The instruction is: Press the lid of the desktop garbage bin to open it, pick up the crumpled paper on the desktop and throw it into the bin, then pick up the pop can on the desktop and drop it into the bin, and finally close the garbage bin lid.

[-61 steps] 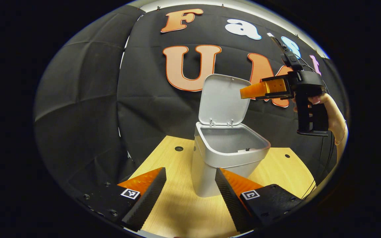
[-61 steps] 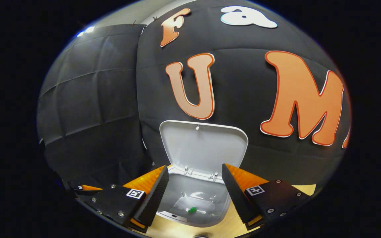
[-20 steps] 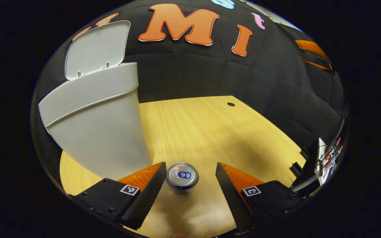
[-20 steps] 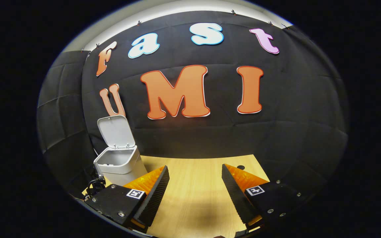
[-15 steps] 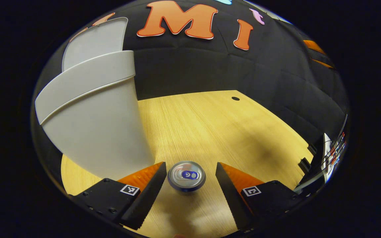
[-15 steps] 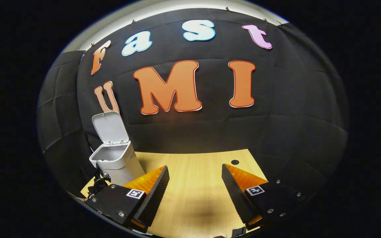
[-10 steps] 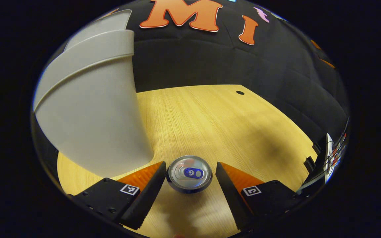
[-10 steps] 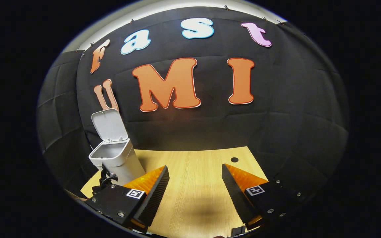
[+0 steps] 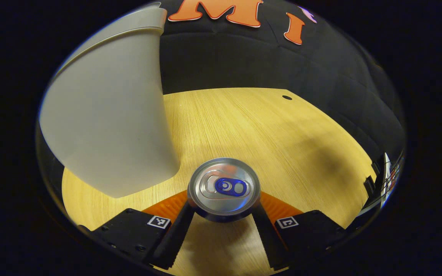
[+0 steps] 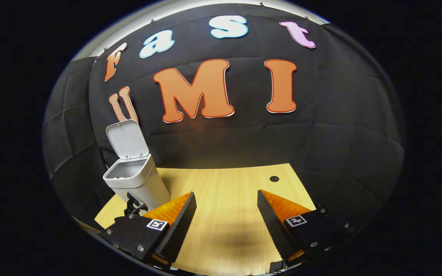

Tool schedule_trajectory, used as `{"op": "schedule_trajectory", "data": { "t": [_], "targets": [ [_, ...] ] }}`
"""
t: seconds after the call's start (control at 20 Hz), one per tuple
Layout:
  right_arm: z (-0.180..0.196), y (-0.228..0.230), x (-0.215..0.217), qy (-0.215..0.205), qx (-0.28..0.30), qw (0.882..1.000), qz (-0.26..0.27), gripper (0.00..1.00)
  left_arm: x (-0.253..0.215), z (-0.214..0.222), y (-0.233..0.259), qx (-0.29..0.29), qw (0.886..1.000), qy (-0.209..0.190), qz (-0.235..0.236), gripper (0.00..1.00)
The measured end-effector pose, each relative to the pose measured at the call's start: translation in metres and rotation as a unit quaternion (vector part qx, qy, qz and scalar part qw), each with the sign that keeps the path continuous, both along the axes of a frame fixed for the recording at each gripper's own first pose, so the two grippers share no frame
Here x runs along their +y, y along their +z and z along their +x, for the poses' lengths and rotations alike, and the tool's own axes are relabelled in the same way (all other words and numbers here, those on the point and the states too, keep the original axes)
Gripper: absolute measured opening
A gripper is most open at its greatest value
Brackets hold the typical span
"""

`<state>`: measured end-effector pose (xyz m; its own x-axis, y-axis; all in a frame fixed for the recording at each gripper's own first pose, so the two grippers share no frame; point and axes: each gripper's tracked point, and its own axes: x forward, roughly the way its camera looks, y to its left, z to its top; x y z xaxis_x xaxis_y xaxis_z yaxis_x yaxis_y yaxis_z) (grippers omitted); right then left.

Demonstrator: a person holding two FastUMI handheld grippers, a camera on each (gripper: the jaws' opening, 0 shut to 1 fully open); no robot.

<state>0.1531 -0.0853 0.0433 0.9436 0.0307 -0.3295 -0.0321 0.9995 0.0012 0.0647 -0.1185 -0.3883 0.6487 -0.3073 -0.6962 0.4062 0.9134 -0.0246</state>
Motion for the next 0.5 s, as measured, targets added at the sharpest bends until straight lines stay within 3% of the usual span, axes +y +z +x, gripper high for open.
{"op": "schedule_trajectory", "data": {
  "t": [0.05,0.3,0.5],
  "targets": [
    [0.001,0.001,0.001,0.002,0.000,1.000,0.001,0.95,0.000,-0.001,0.002,0.004,1.000,0.004,-0.006,0.85],
    [0.005,0.002,0.010,0.010,-0.001,1.000,0.002,0.95,0.000,0.004,0.022,-0.009,1.000,0.005,-0.017,0.82],
    [0.008,0.004,0.020,0.019,-0.003,1.000,0.004,0.95,0.006,0.006,0.058,-0.024,0.999,0.001,-0.030,0.85]
  ]
}}
